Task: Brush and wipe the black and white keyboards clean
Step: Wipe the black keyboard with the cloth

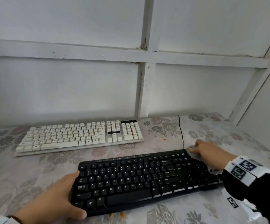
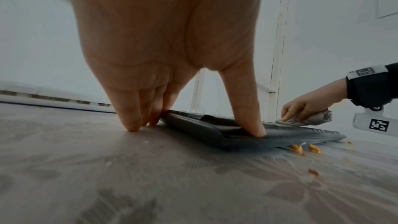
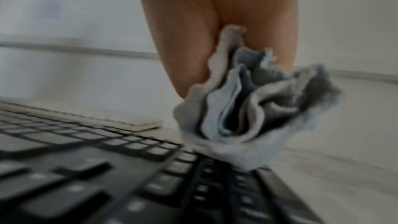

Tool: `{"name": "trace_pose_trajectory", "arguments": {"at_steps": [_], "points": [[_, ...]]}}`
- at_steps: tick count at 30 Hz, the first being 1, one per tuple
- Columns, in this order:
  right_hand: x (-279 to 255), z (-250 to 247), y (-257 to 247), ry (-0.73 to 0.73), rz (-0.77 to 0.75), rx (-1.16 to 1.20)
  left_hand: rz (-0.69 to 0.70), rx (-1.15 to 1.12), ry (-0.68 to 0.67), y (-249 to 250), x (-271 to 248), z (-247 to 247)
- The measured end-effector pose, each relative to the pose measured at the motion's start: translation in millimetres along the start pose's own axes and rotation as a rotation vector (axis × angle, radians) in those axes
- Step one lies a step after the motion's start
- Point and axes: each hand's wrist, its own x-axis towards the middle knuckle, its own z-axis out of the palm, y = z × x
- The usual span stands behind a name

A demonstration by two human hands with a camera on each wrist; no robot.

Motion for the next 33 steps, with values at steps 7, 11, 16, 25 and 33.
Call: {"name": "trace_pose_trajectory", "arguments": {"at_steps": [7, 11, 16, 25, 33], "points": [[10.8, -16.9, 25.7, 0.077, 0.267, 0.000, 0.005, 0.014, 0.011, 3.5, -0.7, 2.0], [8.3, -19.0, -24.1, 0.003, -0.025, 0.065, -0.007, 0.030, 0.020, 6.0, -3.0, 2.1], [6.2, 3.2, -101.0, -0.059, -0.400, 0.124, 0.003, 0.025, 0.010, 7.1, -4.4, 1.6], [-4.9, 17.8, -200.8, -0.100, -0.713, -0.008, -0.016, 0.008, 0.000, 2.5, -0.9, 2.9], [-18.3, 44.6, -278.9, -0.079, -0.828, -0.171, -0.060, 0.099, 0.027, -10.6, 8.9, 0.8]]}}
